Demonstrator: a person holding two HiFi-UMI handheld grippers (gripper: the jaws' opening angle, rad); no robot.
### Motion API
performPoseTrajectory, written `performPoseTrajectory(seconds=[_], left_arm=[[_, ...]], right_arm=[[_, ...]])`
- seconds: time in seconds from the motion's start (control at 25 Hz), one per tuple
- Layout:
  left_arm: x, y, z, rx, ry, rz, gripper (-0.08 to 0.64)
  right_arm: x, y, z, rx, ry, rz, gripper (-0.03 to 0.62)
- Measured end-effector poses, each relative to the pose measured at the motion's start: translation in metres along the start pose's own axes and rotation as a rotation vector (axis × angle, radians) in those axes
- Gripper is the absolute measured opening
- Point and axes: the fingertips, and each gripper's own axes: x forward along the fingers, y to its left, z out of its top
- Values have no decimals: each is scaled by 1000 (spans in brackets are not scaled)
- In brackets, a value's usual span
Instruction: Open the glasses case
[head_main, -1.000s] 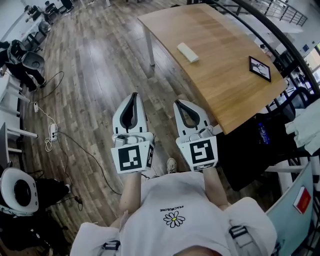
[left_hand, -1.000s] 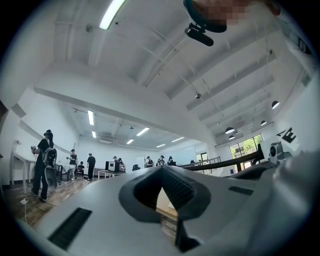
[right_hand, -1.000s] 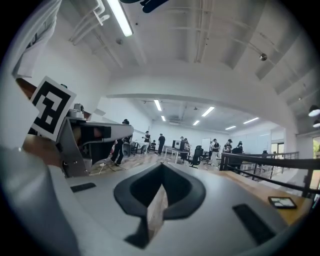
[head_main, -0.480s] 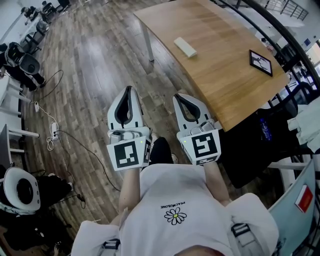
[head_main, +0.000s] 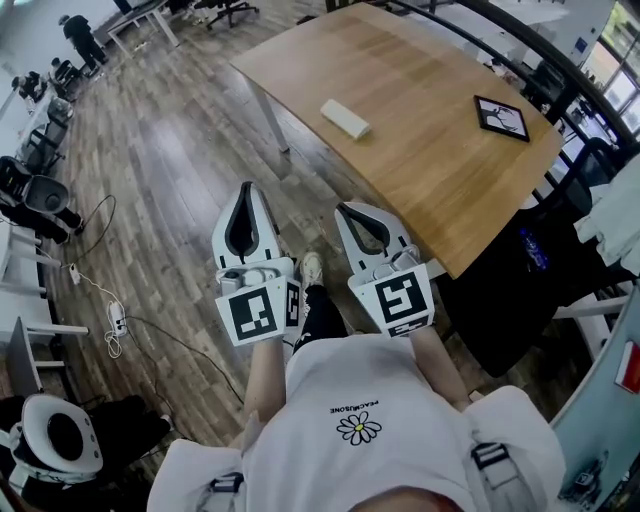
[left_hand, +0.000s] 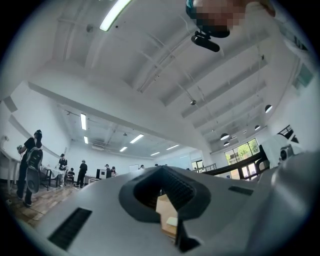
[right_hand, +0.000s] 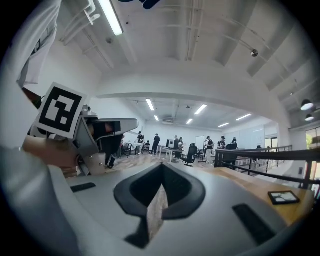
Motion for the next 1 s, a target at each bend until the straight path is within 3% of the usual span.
performPoseTrajectory(seconds=[0.24, 0.36, 0.76, 1.0], left_arm=[[46, 17, -34, -14, 28, -39, 17], [78, 33, -49, -26, 38, -49, 17], [212, 86, -87, -55, 51, -144, 17], [281, 105, -110, -95, 60, -208, 17]], right_arm=[[51, -32, -26, 71, 72, -88, 8], [84, -46, -33, 53, 93, -114, 8], [223, -93, -14, 34, 94, -200, 8], [282, -134, -7, 20, 82, -313, 8]])
